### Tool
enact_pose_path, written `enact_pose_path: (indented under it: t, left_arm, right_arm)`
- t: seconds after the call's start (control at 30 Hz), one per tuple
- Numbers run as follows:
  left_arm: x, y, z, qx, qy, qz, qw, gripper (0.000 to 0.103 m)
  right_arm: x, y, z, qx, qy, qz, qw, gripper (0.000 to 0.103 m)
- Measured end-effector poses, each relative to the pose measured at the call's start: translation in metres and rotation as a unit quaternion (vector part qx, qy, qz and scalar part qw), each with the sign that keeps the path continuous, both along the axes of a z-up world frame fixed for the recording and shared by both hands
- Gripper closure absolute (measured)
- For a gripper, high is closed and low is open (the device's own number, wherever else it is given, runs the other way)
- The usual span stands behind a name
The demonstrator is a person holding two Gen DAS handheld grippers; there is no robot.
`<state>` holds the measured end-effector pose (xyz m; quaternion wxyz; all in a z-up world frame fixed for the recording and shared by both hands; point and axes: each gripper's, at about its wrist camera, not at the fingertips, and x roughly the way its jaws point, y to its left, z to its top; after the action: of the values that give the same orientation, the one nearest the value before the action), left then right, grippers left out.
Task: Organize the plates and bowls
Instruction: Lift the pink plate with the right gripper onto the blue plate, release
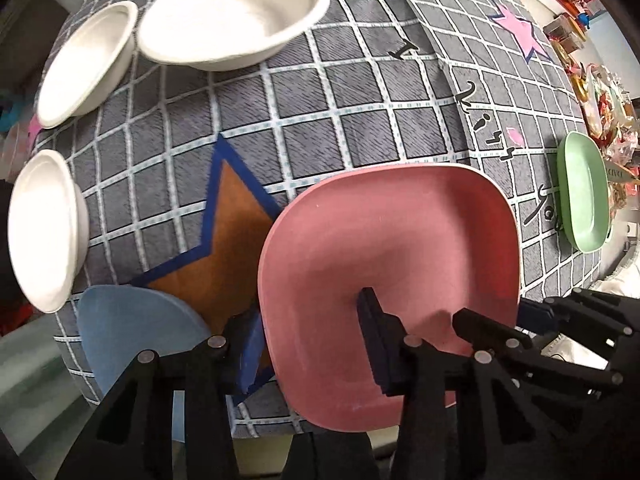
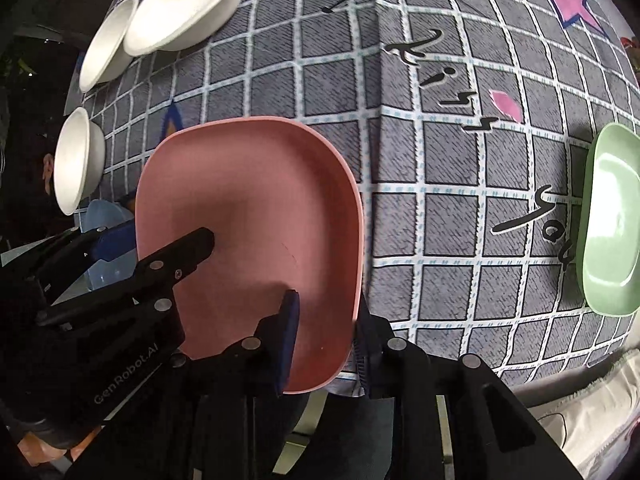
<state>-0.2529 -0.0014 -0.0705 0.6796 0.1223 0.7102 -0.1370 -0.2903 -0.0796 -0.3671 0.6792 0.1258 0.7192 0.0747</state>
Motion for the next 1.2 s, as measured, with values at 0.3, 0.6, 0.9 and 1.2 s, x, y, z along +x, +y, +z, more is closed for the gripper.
enact_pose_path:
  t: [0.3,0.6,0.9,1.2]
  left_arm:
    - [0.017,0.018,0.03,0.001,-0.039,-0.002,0.9992,0.055]
    - [0.021,0.073,0.044,0.023,-0.064,0.023,0.9974,0.055]
    - [0.01,0.139,0.032,0.058,-0.062,0.046,0.9953,0.055]
    - [0.013,0.18,0.017,0.075,-0.071,0.079,0.9915,0.023]
  right_arm:
    - [0.038,0.057,-0.007,0.011,-0.009,0.002,1.0,0.074]
    - [0.061,0.186,0.001,0.034,-0.007,0.058,0.998,0.074]
    - [0.068,0.294,-0.031,0.057,0.025,0.123,0.991,0.074]
    - [0.067,0.344,-0.059,0.075,0.069,0.111,0.989,0.037]
